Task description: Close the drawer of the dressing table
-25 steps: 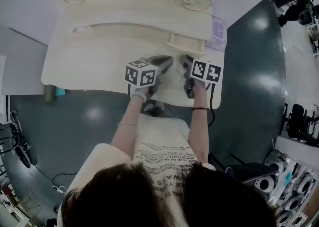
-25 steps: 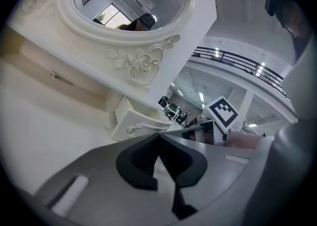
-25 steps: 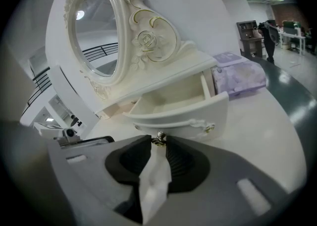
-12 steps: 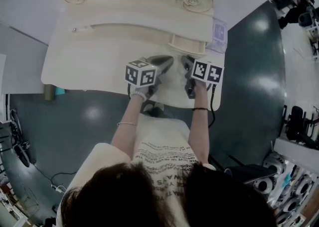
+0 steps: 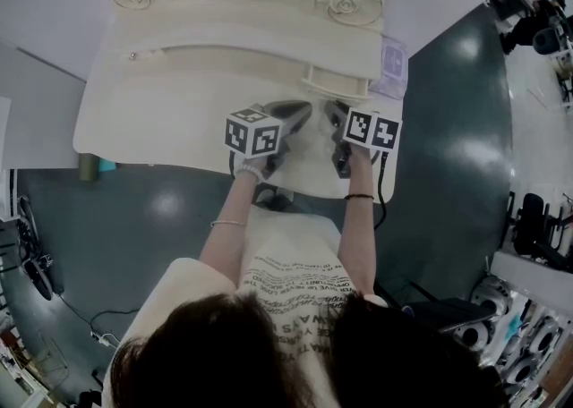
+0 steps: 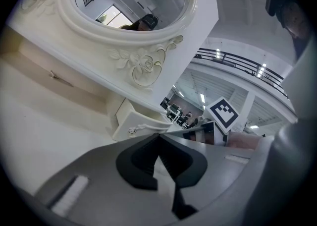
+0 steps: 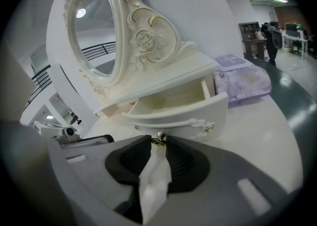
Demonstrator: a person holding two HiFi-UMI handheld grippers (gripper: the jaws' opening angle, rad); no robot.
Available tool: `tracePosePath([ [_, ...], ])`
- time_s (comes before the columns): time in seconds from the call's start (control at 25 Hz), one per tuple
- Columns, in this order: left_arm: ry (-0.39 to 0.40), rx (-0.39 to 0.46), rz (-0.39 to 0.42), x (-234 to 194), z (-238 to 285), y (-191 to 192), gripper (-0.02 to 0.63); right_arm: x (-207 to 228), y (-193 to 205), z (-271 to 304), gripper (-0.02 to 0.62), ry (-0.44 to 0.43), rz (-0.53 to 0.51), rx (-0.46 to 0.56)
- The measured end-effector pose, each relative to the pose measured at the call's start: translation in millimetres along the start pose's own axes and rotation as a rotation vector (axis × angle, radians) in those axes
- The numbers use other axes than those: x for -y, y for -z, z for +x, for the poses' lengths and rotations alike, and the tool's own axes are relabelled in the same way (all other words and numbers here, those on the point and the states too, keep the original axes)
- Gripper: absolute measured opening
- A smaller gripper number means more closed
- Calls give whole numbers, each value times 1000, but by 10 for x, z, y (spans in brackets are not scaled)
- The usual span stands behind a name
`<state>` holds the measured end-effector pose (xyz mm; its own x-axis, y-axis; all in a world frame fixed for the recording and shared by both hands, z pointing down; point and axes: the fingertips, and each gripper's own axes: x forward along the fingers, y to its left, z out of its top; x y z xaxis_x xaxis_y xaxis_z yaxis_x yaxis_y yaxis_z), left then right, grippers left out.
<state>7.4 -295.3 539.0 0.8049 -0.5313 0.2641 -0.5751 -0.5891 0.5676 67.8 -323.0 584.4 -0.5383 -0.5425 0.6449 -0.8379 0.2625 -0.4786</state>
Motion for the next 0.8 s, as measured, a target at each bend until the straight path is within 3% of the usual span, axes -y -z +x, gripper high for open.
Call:
tracePosePath([
  [0.8,-15,15,-13,-121,100,-97,-2,61,-155,80,100,-5,-12,2],
])
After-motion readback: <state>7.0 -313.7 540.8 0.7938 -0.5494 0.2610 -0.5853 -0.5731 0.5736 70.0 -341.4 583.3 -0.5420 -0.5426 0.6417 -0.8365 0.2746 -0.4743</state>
